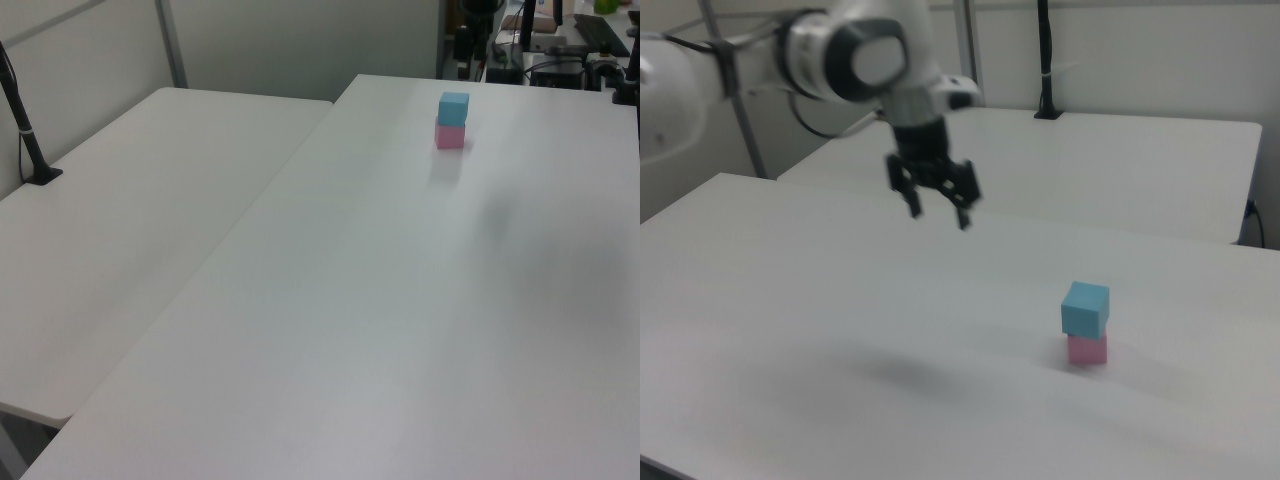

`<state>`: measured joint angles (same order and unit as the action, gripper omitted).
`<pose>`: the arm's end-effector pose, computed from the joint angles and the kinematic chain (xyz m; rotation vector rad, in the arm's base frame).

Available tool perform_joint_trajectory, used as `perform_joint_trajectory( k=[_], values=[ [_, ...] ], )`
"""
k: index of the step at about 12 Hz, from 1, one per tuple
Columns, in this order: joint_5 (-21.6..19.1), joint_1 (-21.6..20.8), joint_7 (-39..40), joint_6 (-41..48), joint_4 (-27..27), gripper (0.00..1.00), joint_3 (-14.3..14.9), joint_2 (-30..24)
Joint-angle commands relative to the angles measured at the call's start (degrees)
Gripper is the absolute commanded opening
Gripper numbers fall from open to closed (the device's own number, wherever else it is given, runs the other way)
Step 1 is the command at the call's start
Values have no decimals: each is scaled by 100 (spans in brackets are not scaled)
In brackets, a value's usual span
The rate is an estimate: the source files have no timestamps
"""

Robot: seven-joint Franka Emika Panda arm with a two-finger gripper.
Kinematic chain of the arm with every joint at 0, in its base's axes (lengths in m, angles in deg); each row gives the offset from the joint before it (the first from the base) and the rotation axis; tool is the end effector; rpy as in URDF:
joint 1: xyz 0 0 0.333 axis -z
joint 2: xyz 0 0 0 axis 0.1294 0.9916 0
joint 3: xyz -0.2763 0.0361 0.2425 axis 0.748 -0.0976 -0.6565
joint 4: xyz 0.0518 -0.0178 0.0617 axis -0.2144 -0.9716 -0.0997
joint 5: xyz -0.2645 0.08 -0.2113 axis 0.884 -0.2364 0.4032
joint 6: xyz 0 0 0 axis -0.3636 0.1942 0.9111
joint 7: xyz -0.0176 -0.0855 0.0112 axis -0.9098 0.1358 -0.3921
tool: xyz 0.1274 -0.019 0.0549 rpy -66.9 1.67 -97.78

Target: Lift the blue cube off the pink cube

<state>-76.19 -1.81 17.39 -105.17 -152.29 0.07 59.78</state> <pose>0.5720 -0.1323 0.5786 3.0725 -0.1395 0.0186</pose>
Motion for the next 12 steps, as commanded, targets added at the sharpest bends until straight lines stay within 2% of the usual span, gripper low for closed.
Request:
perform_joint_trajectory(
  k=[1,2,4,8,12],
  values=[
    [107,674,948,-741,210,100,16,692],
    [116,902,1370,-935,219,100,16,885],
    [99,1220,1620,-1497,245,100,7,1246],
    [72,1431,1621,-2253,280,100,7,1659],
    [46,1450,1568,-2579,588,100,-28,2020]
  ],
)
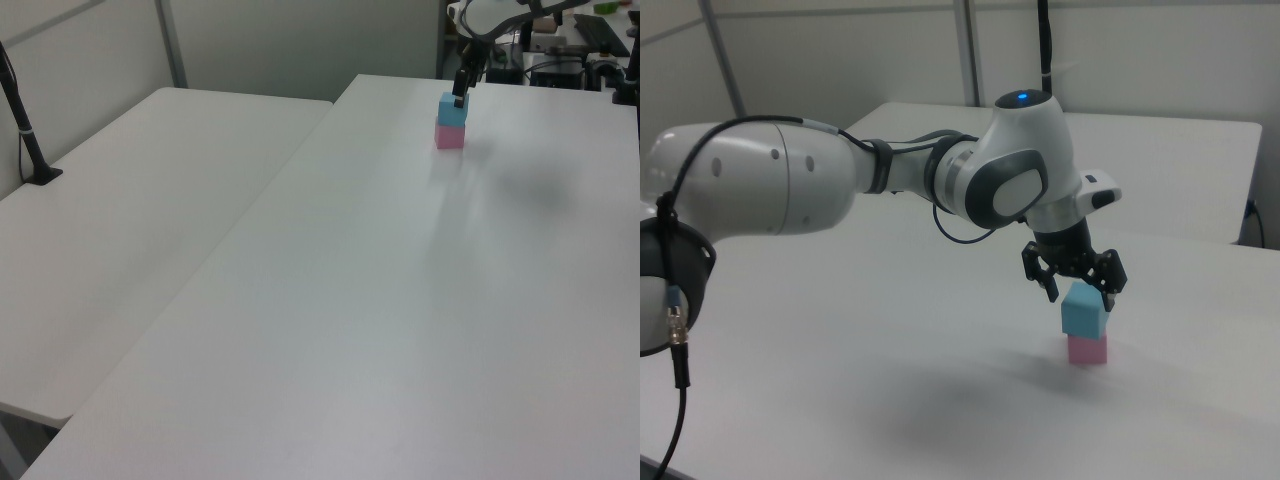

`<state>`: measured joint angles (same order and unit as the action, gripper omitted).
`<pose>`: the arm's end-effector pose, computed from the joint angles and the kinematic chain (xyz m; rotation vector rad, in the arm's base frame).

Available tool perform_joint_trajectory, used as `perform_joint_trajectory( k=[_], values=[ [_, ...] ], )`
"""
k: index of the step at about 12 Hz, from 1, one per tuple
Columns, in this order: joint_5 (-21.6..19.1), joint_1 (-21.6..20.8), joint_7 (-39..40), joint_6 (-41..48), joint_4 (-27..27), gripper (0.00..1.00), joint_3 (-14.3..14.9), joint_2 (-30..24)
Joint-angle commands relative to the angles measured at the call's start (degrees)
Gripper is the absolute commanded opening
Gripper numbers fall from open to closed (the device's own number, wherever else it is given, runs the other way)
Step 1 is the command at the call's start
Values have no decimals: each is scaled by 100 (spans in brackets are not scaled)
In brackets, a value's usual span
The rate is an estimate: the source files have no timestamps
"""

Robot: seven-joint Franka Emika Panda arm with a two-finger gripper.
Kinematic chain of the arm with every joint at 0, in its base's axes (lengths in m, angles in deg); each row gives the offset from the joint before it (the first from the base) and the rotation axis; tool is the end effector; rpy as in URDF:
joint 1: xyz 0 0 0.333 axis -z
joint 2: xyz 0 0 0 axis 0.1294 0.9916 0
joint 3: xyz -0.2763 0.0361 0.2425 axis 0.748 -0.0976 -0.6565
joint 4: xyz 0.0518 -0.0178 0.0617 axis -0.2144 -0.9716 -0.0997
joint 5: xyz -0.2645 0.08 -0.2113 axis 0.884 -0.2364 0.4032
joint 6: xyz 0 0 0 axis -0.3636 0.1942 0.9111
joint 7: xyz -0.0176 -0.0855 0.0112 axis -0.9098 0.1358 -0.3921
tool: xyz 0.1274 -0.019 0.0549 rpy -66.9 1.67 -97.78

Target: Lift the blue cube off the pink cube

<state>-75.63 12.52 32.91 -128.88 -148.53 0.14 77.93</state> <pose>0.6331 -0.3144 0.4457 2.9587 -0.0508 0.1858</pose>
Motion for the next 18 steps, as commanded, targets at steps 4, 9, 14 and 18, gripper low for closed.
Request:
perform_joint_trajectory(
  k=[4,9,14,18],
  values=[
    [-80,8,-11,-279,177,92,-71,320],
    [-502,-71,-20,-61,142,33,-141,-161],
    [-415,-1089,-608,-146,-305,34,-220,-119],
    [-292,-1337,-907,-656,-666,44,-220,74]
  ],
)
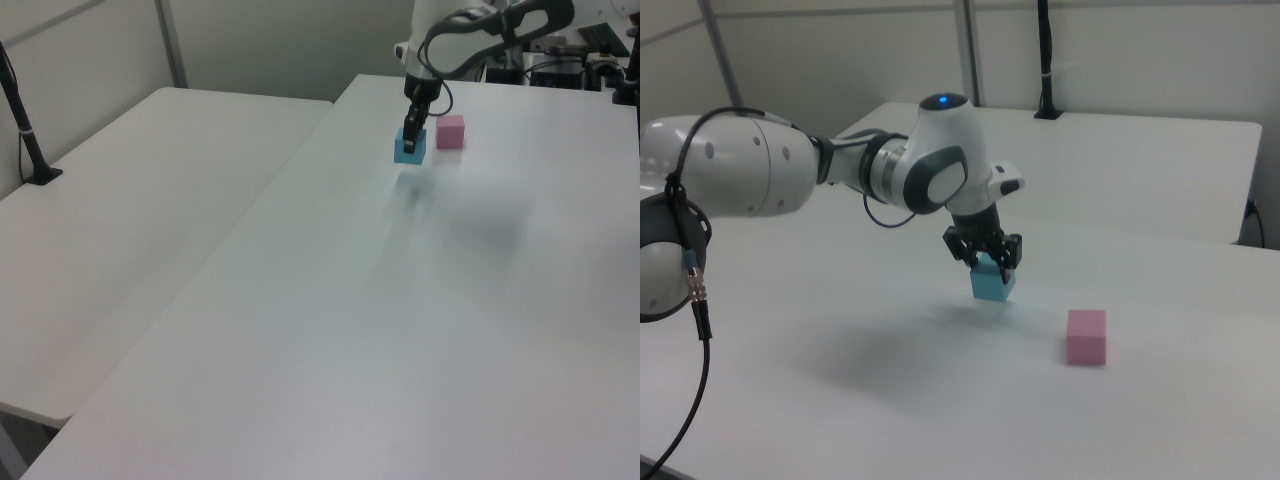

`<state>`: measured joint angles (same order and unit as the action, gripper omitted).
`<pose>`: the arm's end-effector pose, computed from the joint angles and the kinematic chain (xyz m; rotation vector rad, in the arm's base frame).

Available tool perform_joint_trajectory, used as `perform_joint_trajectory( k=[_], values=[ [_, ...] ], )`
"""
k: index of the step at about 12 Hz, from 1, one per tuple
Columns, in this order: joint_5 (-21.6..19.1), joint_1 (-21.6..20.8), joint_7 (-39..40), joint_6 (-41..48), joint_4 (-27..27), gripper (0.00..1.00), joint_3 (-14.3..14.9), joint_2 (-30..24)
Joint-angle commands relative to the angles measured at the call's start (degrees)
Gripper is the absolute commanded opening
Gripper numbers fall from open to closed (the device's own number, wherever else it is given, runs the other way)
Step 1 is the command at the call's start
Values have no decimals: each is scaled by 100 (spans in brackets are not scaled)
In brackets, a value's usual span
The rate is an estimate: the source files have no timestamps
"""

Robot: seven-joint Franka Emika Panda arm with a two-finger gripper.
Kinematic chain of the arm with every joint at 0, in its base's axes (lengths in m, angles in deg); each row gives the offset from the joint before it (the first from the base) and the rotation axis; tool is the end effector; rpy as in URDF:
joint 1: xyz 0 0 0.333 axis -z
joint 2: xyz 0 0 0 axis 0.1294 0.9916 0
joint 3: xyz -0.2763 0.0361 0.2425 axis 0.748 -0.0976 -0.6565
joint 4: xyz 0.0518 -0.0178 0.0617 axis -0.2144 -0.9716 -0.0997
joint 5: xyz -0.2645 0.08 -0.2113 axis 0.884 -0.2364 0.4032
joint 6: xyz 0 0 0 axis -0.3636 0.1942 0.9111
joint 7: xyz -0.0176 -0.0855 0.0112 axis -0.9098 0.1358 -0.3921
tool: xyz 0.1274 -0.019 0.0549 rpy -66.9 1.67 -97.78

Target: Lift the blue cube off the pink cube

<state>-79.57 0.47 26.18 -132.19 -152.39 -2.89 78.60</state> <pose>0.6882 -0.1418 0.4115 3.0682 0.1065 0.2378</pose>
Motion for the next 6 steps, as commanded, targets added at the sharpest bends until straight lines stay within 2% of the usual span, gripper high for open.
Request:
perform_joint_trajectory(
  k=[1,2,3,6],
  values=[
    [102,-158,-269,-327,-289,61,74,42],
    [102,-210,-278,-318,-315,77,83,51],
    [102,-228,-295,-248,-324,100,83,-1],
    [102,-220,-278,348,-254,100,83,-475]
  ],
)
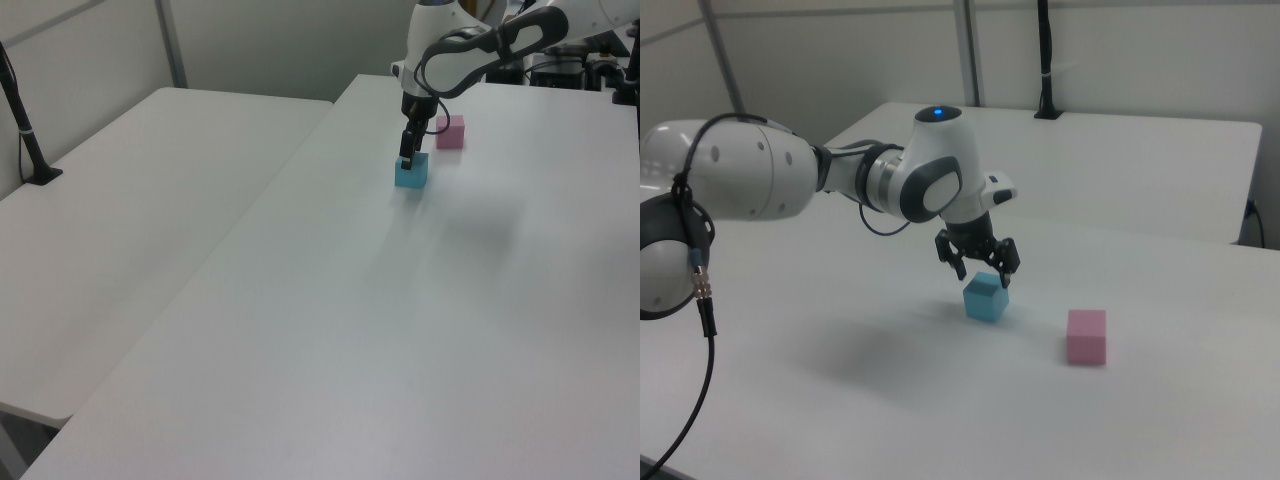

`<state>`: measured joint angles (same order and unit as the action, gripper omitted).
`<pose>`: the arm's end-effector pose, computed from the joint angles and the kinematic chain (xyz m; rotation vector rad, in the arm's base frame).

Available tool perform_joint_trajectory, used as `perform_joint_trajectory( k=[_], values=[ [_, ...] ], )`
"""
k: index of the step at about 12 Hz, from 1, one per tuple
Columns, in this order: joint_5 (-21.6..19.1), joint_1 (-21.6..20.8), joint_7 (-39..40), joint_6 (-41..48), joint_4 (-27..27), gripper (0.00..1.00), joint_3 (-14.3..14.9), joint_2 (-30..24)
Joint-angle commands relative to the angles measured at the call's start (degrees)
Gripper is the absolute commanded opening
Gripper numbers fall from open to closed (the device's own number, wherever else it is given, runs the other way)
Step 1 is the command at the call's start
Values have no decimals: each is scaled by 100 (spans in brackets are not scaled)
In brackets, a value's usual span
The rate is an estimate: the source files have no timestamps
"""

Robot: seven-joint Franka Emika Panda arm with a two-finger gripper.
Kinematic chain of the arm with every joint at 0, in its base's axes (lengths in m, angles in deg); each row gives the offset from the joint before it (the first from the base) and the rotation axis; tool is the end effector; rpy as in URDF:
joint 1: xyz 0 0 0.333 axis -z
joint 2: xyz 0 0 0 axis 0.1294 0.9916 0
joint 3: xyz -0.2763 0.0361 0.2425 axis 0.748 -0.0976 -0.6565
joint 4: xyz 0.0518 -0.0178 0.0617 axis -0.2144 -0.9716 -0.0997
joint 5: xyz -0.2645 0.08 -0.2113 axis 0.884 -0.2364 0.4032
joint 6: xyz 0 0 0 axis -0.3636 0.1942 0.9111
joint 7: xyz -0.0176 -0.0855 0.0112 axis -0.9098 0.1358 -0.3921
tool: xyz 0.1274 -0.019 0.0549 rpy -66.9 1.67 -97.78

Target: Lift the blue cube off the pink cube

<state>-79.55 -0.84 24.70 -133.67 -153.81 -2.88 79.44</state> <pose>0.6902 -0.1263 0.3930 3.0748 0.1020 0.2195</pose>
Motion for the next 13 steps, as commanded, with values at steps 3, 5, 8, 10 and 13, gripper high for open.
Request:
perform_joint_trajectory(
  k=[3,5,8,10,13],
  values=[
    [101,-290,-148,1698,-86,100,91,-1489],
    [101,-466,-523,2560,-68,100,100,-2078],
    [397,-826,-1245,3220,-77,100,109,-2528],
    [645,-1125,-1719,3425,-68,100,126,-2599],
    [646,-1214,-1854,3601,-77,100,109,-2661]
  ],
)
